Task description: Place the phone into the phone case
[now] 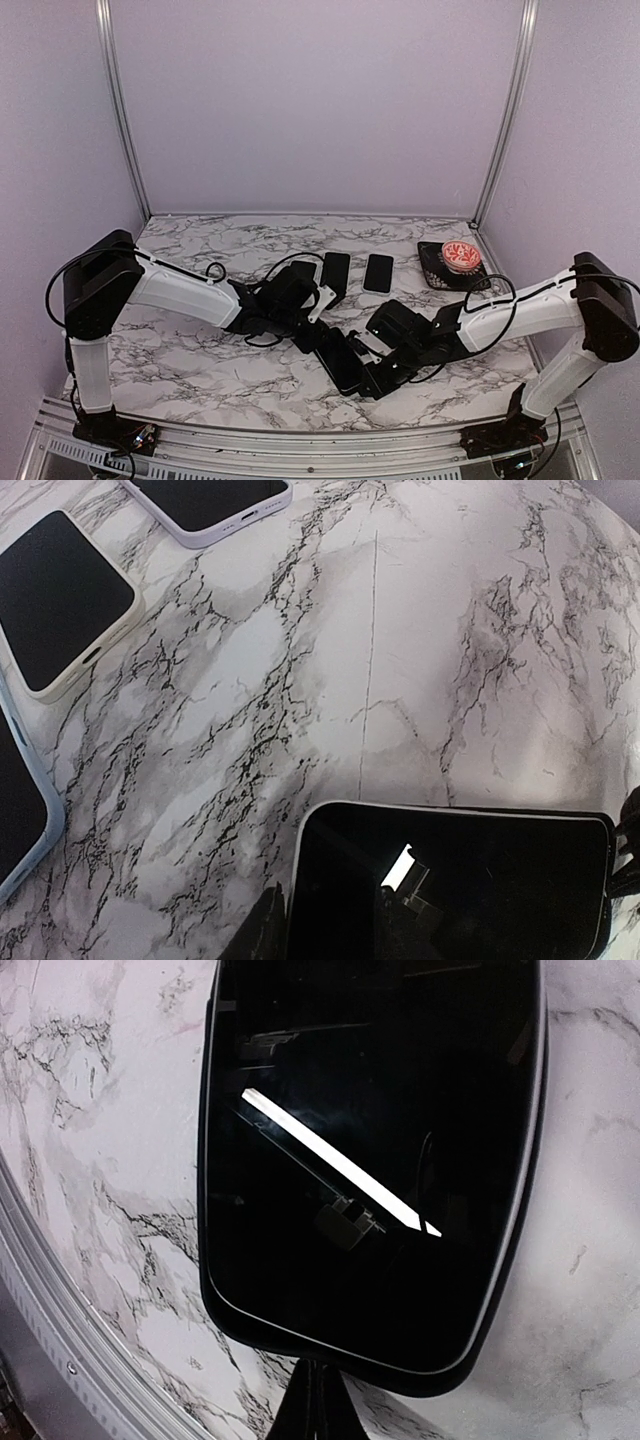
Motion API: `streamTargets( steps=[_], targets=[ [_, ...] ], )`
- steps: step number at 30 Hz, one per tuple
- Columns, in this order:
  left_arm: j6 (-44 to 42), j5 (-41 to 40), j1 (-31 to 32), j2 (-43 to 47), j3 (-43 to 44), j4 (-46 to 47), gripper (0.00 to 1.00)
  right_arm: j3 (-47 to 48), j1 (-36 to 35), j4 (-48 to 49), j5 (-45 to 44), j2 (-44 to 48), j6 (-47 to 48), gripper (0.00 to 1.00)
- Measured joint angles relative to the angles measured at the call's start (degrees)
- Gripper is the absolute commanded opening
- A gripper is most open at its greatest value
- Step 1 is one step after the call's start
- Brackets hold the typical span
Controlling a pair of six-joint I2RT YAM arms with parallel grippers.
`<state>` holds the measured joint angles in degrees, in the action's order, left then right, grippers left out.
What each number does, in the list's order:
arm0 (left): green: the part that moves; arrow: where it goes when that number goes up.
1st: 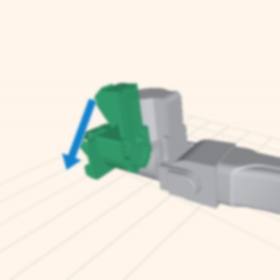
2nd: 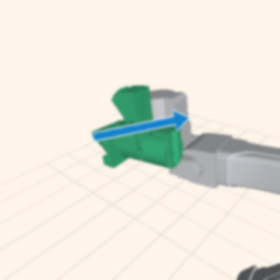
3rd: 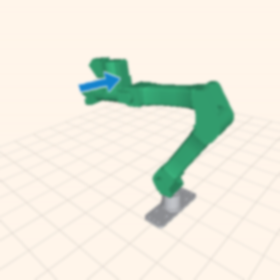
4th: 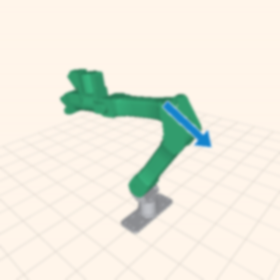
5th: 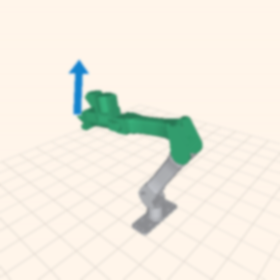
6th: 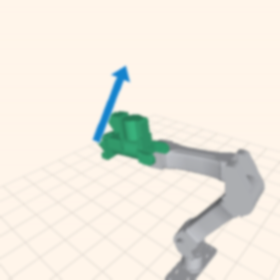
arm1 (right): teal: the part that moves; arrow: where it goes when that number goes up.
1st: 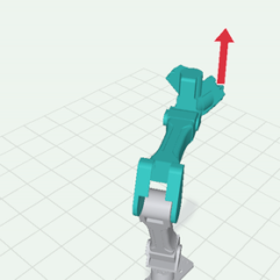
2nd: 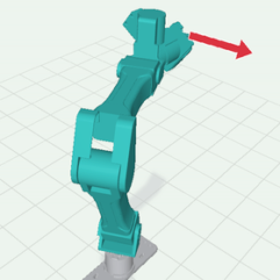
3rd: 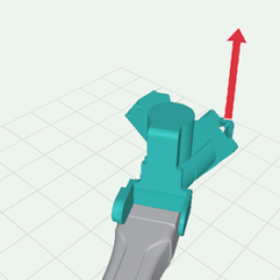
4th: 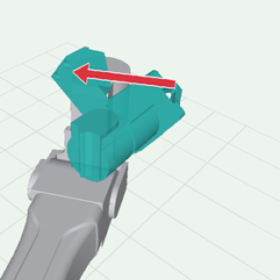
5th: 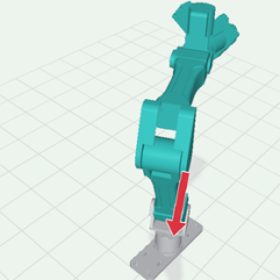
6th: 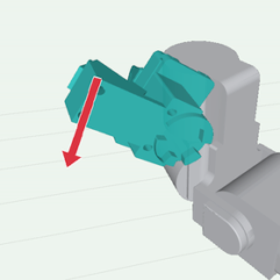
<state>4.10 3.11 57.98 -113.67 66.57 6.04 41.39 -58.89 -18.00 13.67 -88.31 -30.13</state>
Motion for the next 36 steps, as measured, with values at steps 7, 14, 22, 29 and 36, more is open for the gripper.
streamTargets(
  steps=[7,14,22,29,36],
  targets=[
    [-0.31,3.3,-1.01,-0.04,-0.48,0.39,0.22,0.39,-0.24,-0.07,-1.14,-0.15,-0.96,0.0],
    [-1.25,4.37,-1.03,0.02,-0.72,0.55,0.22,1.9,-0.35,-1.95,-1.62,-0.87,-0.85,0.0],
    [-2.45,4.98,-1.03,0.13,-0.68,0.26,0.22,1.97,-0.35,-2.54,-1.86,-0.72,0.15,0.0],
    [-5.7,4.39,-0.83,0.39,0.11,-2.67,0.22,3.17,-0.35,-4.55,-2.19,-1.25,0.42,0.0],
    [-8.2,1.2,0.24,1.53,-1.81,-2.71,0.18,6.16,1.33,-8.66,-3.5,0.87,2.95,0.11]
  ],
)
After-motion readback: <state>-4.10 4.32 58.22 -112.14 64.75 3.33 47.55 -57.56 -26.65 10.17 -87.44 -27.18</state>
